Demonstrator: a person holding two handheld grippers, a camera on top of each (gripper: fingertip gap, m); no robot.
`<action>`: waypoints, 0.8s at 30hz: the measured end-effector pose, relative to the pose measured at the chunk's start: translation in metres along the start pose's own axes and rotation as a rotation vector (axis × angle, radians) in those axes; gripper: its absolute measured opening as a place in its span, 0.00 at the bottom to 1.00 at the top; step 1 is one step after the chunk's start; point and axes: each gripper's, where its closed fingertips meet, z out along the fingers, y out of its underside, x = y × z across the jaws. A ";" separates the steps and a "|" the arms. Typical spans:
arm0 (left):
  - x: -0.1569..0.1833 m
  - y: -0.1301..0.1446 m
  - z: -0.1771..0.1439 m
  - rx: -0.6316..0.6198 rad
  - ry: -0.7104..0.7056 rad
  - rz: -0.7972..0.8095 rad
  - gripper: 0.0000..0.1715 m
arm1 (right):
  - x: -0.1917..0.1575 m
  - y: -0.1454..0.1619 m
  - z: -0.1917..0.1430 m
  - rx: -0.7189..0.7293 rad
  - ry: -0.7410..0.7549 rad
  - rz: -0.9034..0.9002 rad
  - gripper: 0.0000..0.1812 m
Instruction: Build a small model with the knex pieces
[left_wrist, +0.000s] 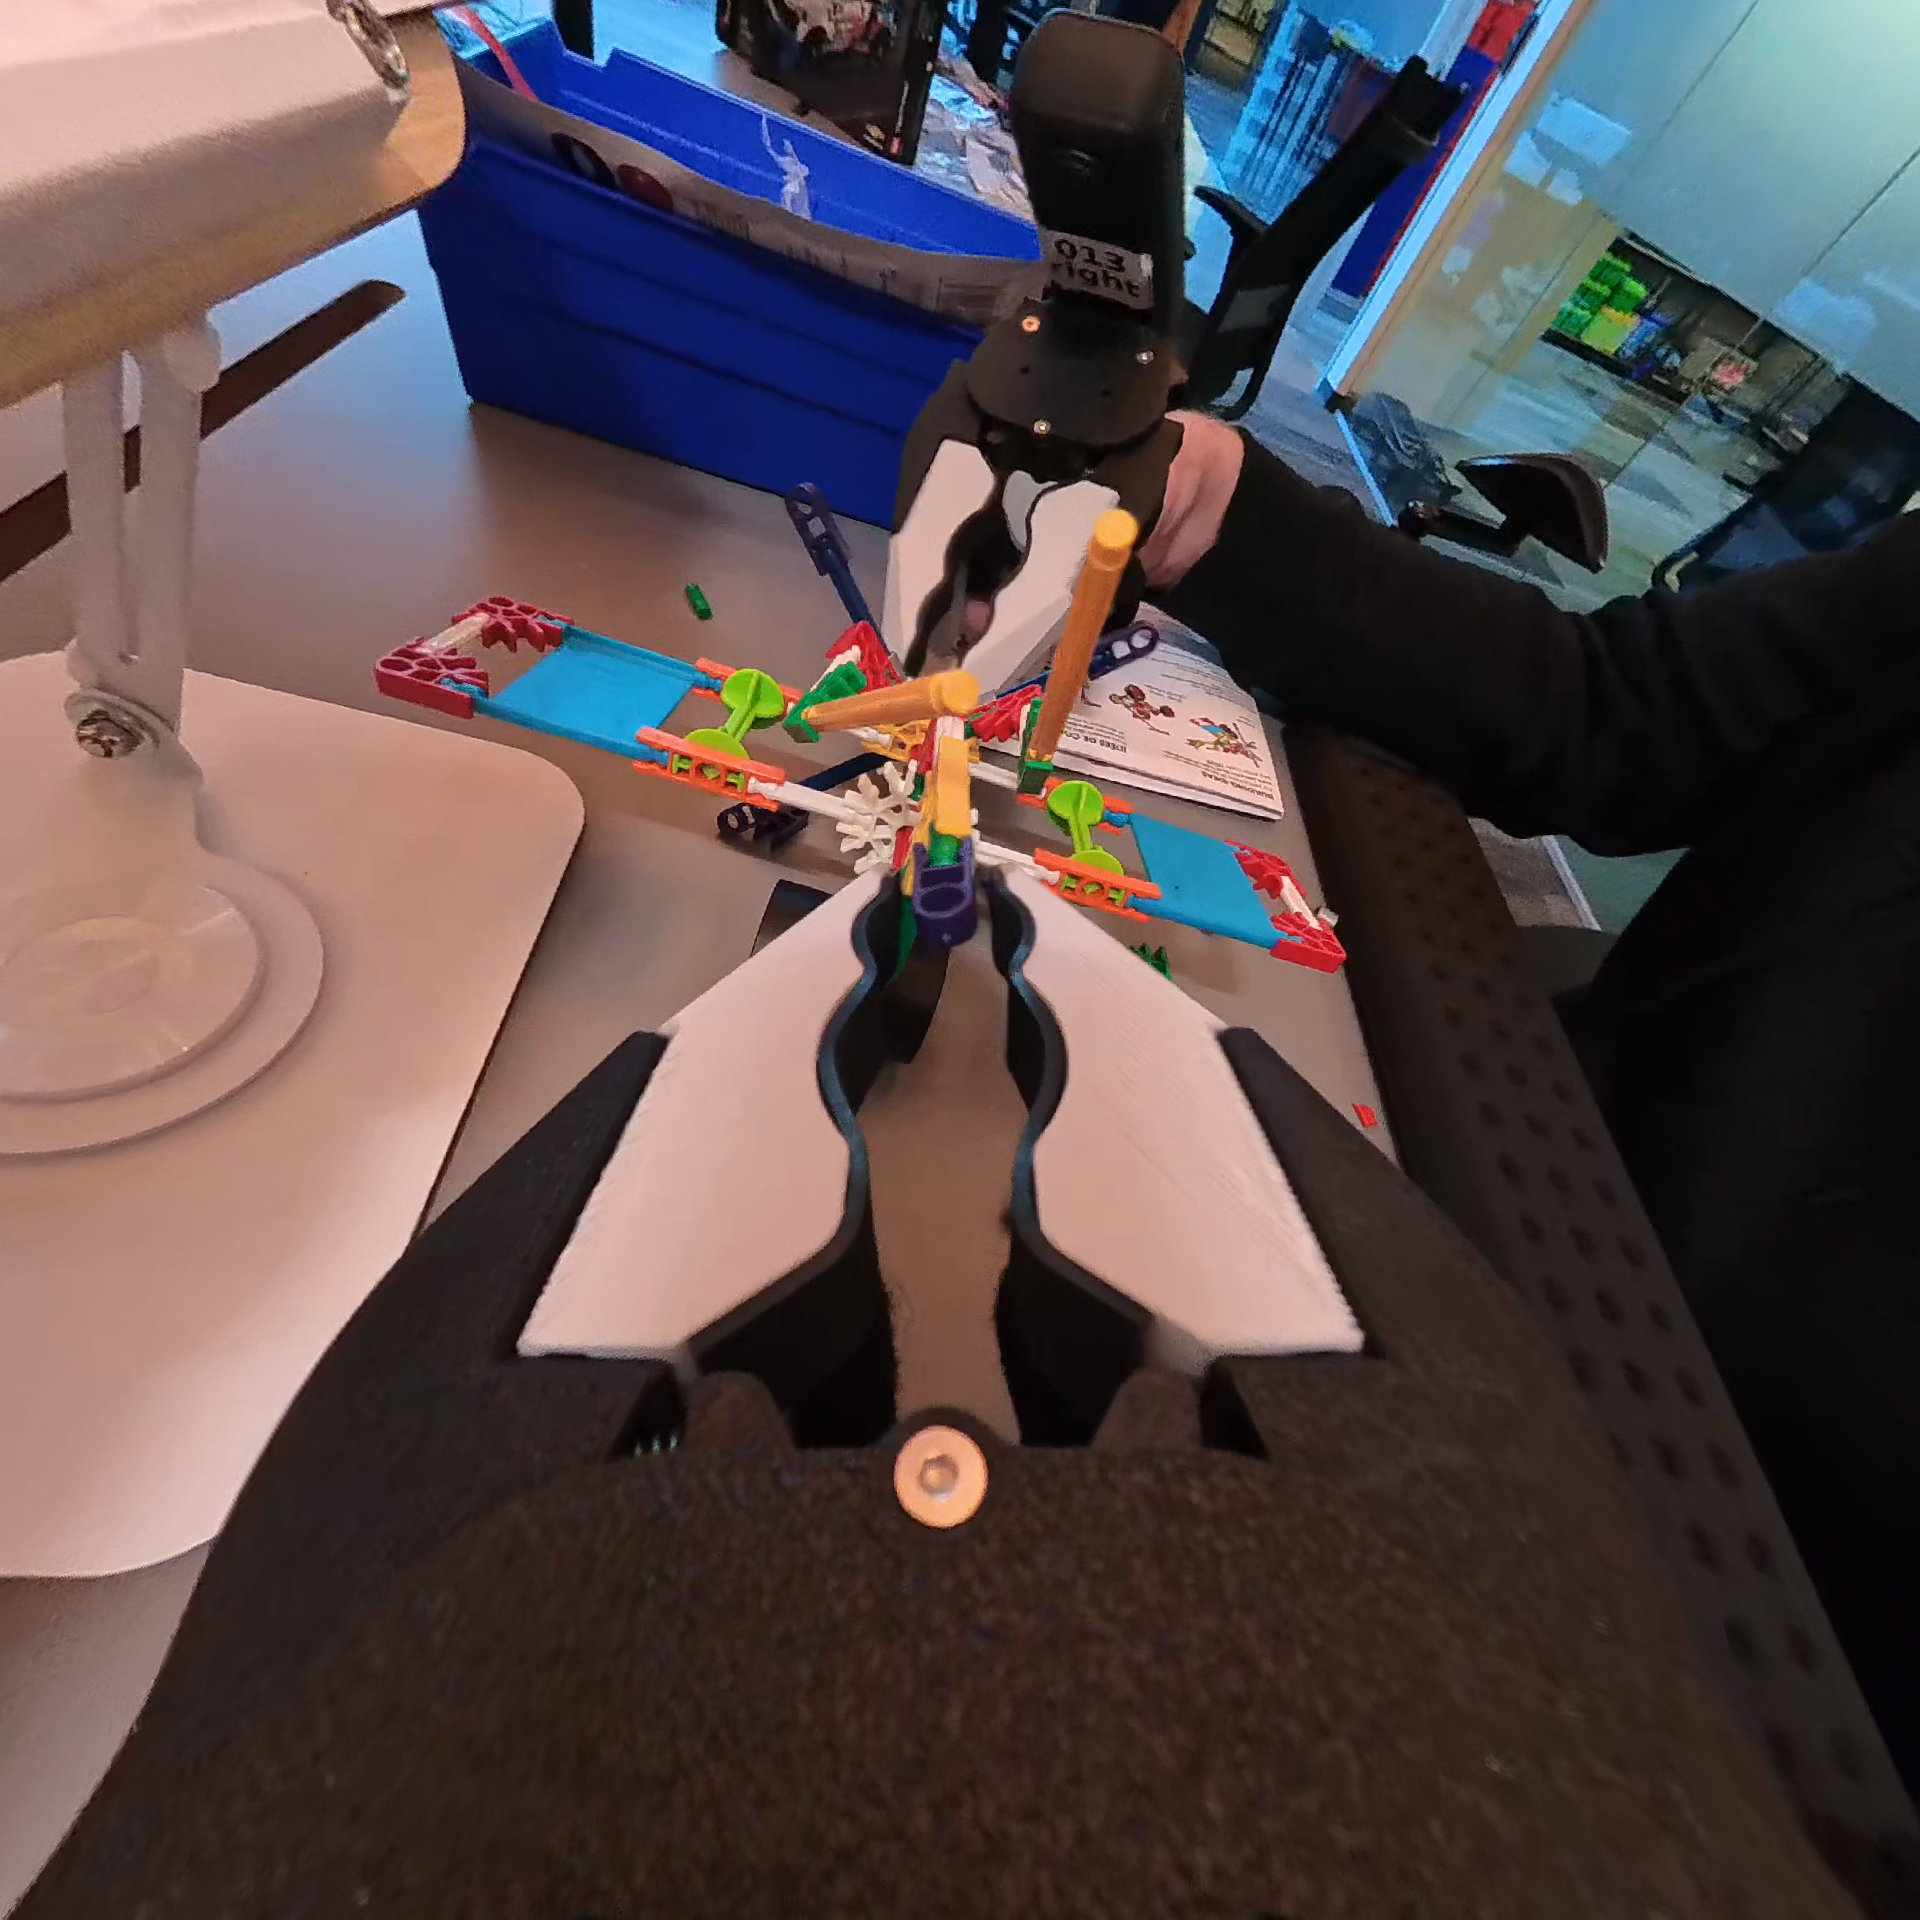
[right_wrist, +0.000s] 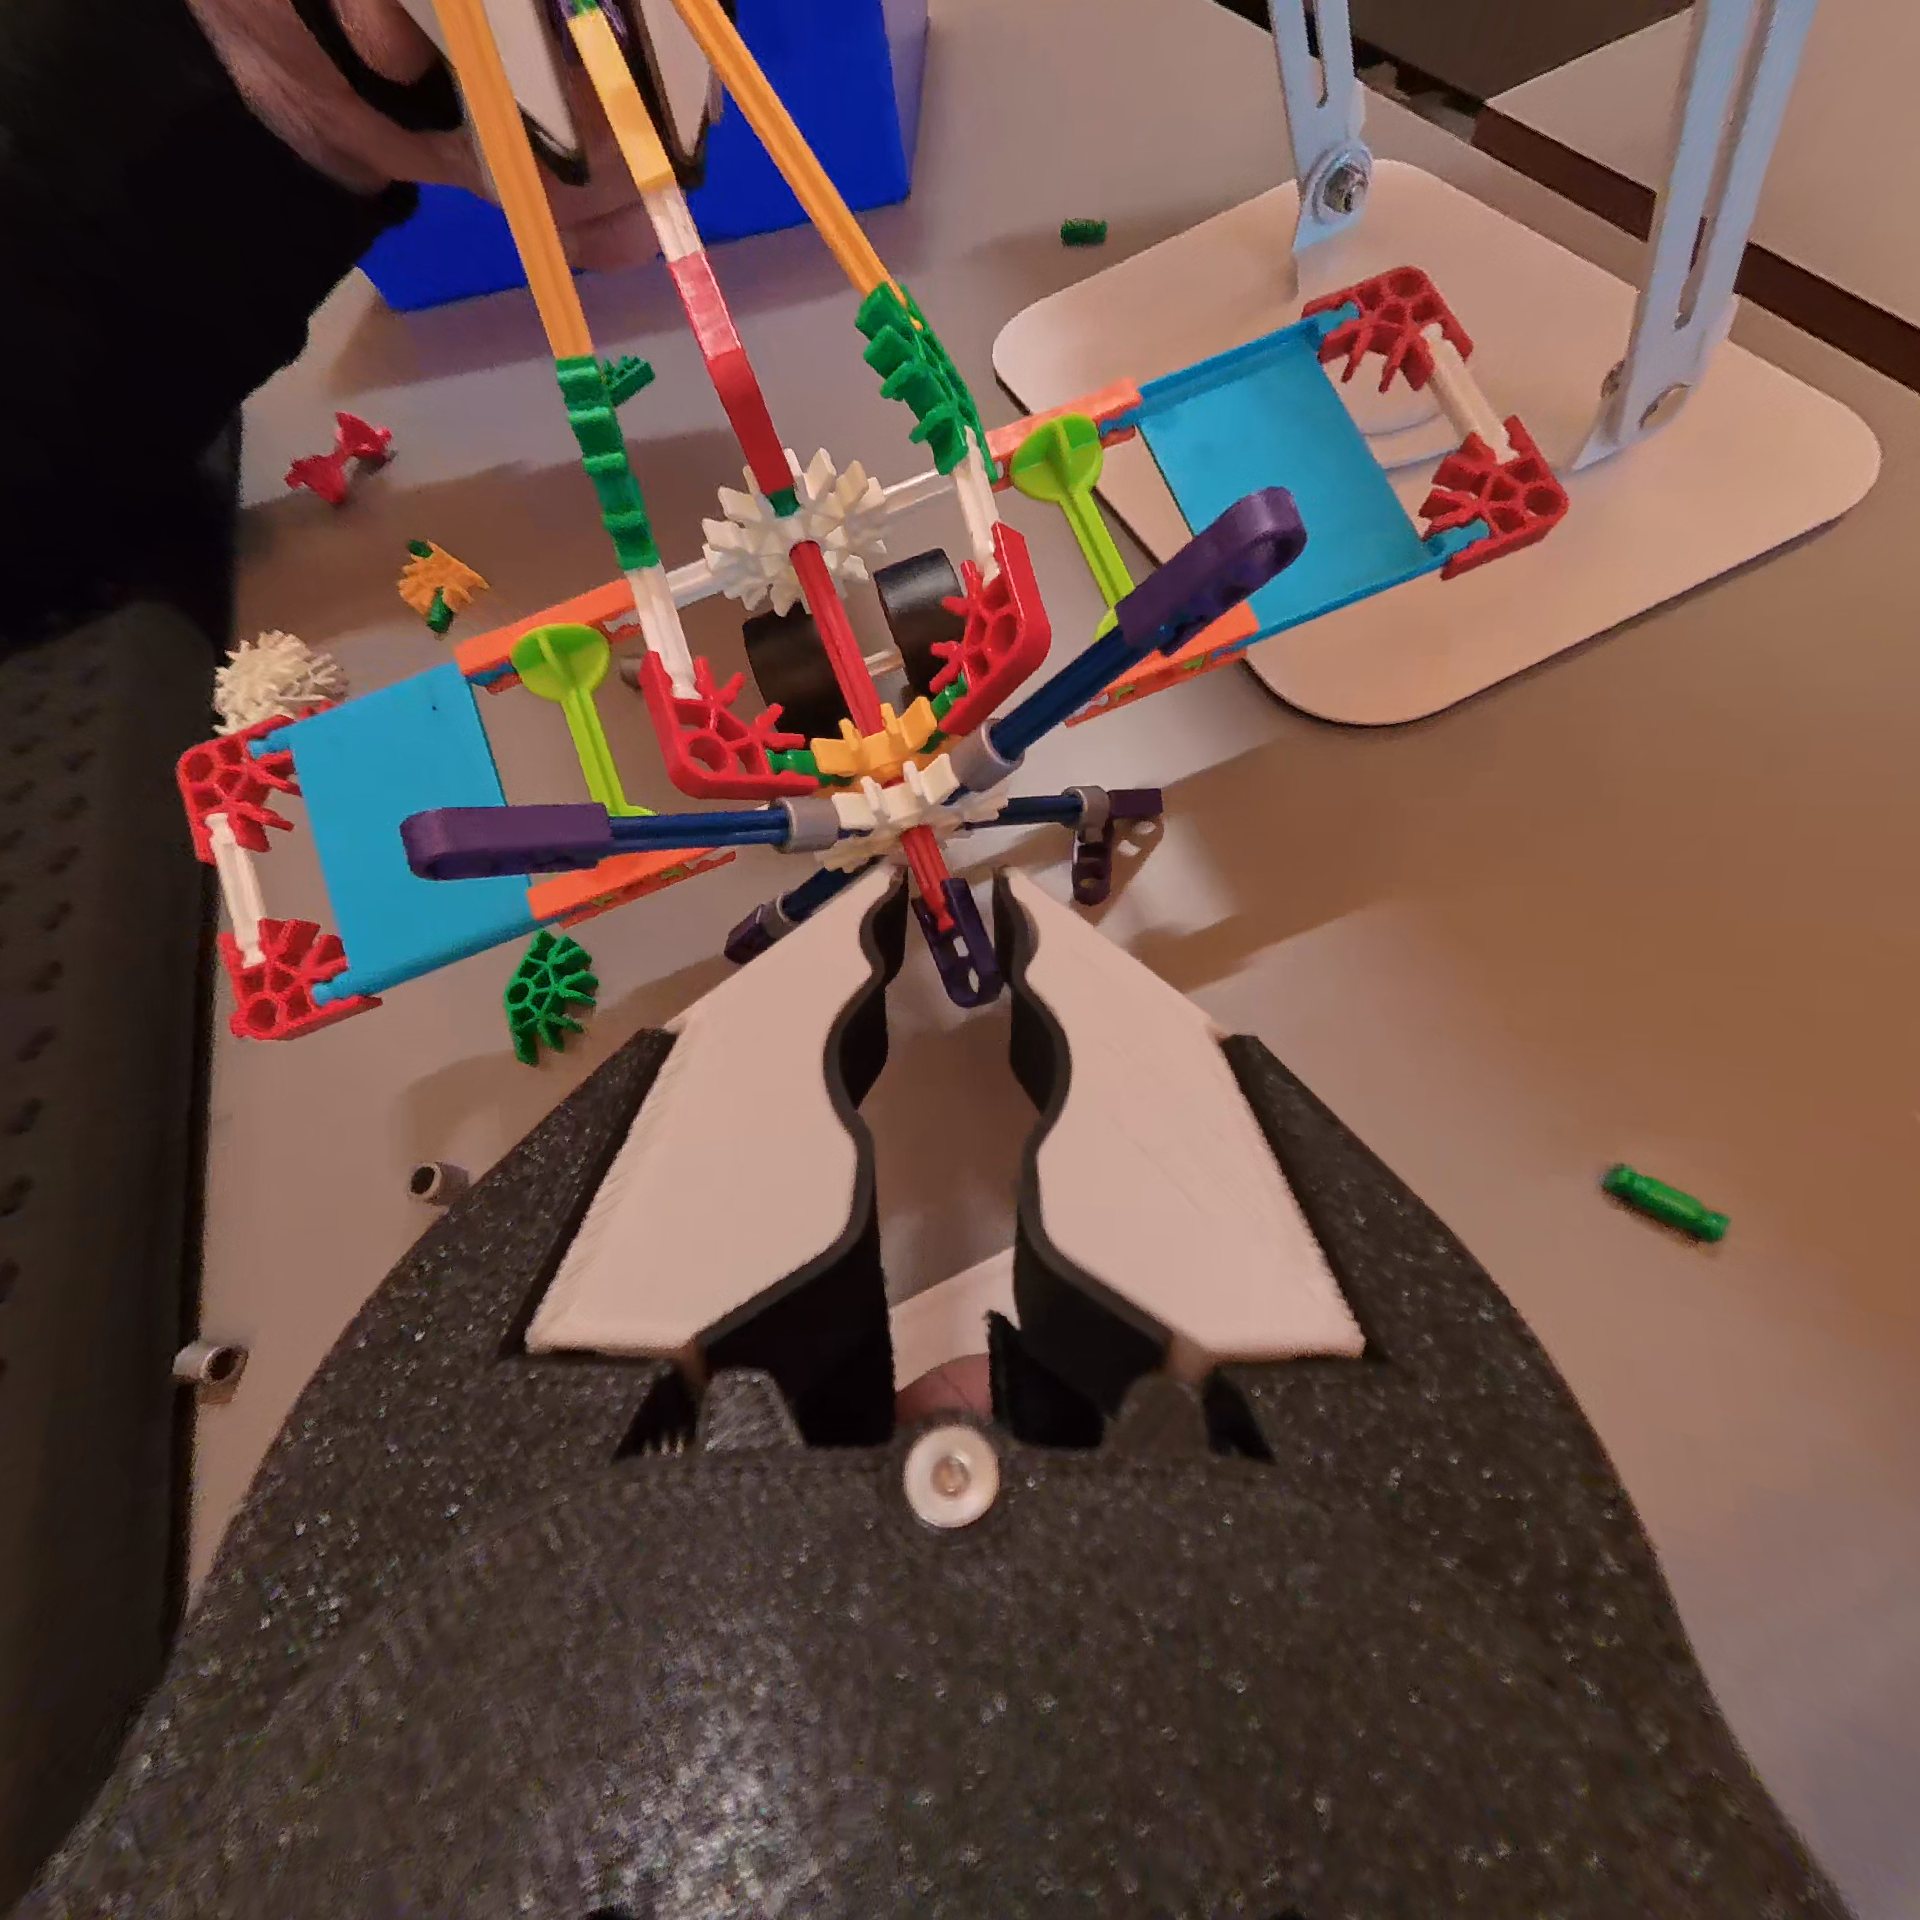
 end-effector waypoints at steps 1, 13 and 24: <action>0.001 -0.001 -0.001 0.009 0.003 0.017 0.11 | 0.001 0.000 -0.001 -0.004 0.007 -0.003 0.10; -0.004 0.024 0.012 -0.079 -0.009 0.037 0.21 | 0.005 -0.014 -0.026 0.027 0.103 -0.055 0.13; 0.001 0.022 0.037 0.014 0.077 0.036 0.19 | 0.024 0.004 -0.015 -0.051 0.162 -0.047 0.18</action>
